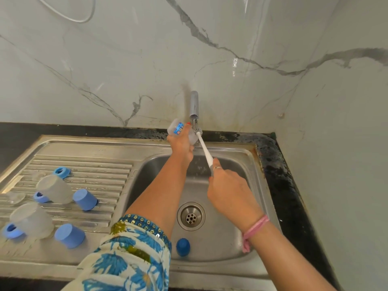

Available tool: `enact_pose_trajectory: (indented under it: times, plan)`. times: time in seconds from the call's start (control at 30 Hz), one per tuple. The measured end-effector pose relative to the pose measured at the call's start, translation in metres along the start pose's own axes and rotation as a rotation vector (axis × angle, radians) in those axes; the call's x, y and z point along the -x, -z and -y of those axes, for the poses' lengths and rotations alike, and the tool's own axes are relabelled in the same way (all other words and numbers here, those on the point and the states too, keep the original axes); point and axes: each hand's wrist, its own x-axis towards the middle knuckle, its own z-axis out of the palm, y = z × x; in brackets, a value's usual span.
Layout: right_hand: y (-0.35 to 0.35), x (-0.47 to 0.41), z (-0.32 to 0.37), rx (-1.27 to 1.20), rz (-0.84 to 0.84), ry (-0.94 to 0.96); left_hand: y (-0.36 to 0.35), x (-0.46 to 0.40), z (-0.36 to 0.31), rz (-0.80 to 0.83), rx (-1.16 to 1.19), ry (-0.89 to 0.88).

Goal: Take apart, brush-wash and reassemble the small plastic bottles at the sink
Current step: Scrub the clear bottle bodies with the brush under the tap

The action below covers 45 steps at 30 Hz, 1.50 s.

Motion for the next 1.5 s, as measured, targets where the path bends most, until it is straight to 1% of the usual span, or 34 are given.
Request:
enact_pose_trajectory:
  times: [0.13, 0.17, 0.27, 0.33, 0.4, 0.5, 0.53, 0.67, 0.83, 0.9, 1.0, 1.03, 1.1, 1.27, 1.37, 1.43, 1.5]
  plan:
    - [-0.005, 0.026, 0.001, 0.069, -0.004, 0.078, 0.003, -0.005, -0.005, -0.107, 0.013, -0.032]
    - [-0.006, 0.025, 0.001, 0.069, -0.001, 0.076, 0.003, -0.004, -0.004, -0.105, 0.017, -0.015]
    - [-0.005, 0.006, -0.003, 0.022, 0.009, 0.004, -0.003, 0.006, -0.002, -0.027, -0.036, 0.026]
    - [-0.002, -0.002, -0.005, -0.005, 0.012, -0.011, -0.004, 0.010, -0.005, -0.020, -0.026, 0.032]
    - [-0.001, 0.003, -0.005, 0.012, 0.026, 0.016, -0.001, 0.010, -0.011, -0.051, 0.016, 0.016]
    - [-0.007, 0.025, -0.002, 0.044, 0.044, 0.081, 0.006, 0.006, -0.015, -0.139, 0.064, 0.034]
    - [-0.009, 0.025, -0.003, 0.039, 0.046, 0.073, 0.006, 0.007, -0.014, -0.132, 0.037, 0.043]
    - [-0.015, -0.008, -0.010, -0.027, 0.056, -0.012, 0.004, 0.023, -0.007, 0.015, -0.111, 0.074]
    - [-0.013, -0.017, -0.026, -0.101, 0.108, 0.043, 0.032, 0.021, -0.023, 0.101, -0.226, 0.020]
    - [-0.021, -0.007, -0.024, -0.091, 0.105, 0.061, 0.045, 0.019, -0.030, 0.119, -0.403, -0.047]
    - [-0.044, 0.009, -0.017, 0.000, 0.090, 0.063, 0.061, 0.020, -0.035, 0.108, -0.866, -0.174]
    - [-0.052, 0.014, -0.013, 0.033, 0.111, 0.045, 0.068, 0.019, -0.036, 0.112, -0.946, -0.175]
    - [-0.063, 0.022, -0.009, 0.053, 0.132, 0.017, 0.077, 0.022, -0.038, 0.171, -1.046, -0.193]
    - [-0.085, 0.021, 0.012, 0.111, 0.132, 0.005, 0.100, 0.026, -0.050, 0.276, -1.360, -0.305]
    - [-0.095, 0.010, 0.031, 0.099, 0.134, -0.029, 0.115, 0.022, -0.068, 0.287, -1.426, -0.318]
    - [-0.099, 0.006, 0.044, 0.079, 0.143, -0.043, 0.124, 0.017, -0.086, 0.300, -1.503, -0.359]
    - [-0.104, 0.005, 0.058, 0.016, 0.125, -0.060, 0.137, 0.010, -0.113, 0.273, -1.531, -0.357]
